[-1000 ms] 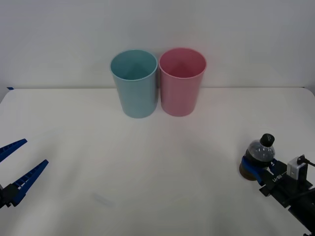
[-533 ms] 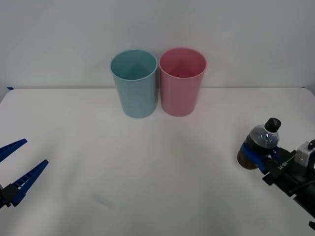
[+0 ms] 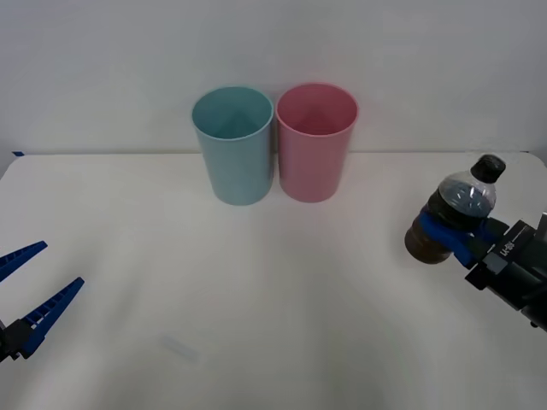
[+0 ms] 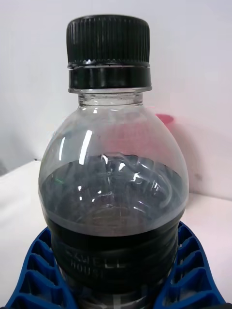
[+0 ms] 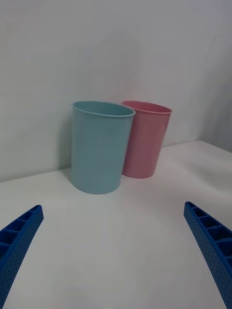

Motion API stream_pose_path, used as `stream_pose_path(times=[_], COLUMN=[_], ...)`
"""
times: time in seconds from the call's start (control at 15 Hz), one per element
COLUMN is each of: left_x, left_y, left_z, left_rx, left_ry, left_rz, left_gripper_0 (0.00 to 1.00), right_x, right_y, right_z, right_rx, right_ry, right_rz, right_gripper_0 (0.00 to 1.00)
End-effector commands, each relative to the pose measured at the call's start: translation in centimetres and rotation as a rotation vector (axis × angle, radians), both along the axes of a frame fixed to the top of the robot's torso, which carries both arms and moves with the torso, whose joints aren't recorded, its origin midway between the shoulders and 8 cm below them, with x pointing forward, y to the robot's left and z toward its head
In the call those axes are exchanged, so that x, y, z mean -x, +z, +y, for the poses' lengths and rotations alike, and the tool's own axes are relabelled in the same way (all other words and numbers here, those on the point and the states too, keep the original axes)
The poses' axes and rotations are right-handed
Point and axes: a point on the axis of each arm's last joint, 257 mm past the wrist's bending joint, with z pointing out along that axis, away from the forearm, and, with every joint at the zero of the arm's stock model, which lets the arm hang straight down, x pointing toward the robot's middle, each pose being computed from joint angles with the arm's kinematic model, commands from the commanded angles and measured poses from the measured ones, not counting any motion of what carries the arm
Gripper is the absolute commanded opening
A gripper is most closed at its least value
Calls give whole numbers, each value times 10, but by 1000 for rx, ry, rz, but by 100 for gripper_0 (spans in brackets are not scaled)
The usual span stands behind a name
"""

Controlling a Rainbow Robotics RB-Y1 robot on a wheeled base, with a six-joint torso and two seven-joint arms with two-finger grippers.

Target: Grasp the object on the table and drop it into the matching bin: aluminum can to the light blue bin, PET bottle to the pink bin.

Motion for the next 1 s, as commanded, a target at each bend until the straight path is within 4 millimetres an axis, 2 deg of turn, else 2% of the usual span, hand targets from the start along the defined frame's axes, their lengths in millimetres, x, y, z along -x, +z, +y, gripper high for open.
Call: stream_pose_path(times=[0.07, 0.33, 0.6, 0.8, 1.0], left_x=[0, 0, 0, 0, 0], left_y=[0, 0, 0, 0, 0], left_z=[0, 0, 0, 0, 0], left_rx=[0, 0, 0, 0, 0], left_ry=[0, 0, 0, 0, 0], left_rz=[0, 0, 0, 0, 0], left_gripper_0=[100, 100, 100, 100, 100], right_x=[-6, -26, -53, -71, -100], right_y=[33, 73, 102, 118, 126], right_z=[11, 28, 45, 60, 76], right_rx=[-34, -75, -51, -31, 5], right_ry=[45, 103, 96, 103, 112], right_rz=[-16, -24, -61, -82, -98], right_gripper_0=[0, 0, 0, 0, 0])
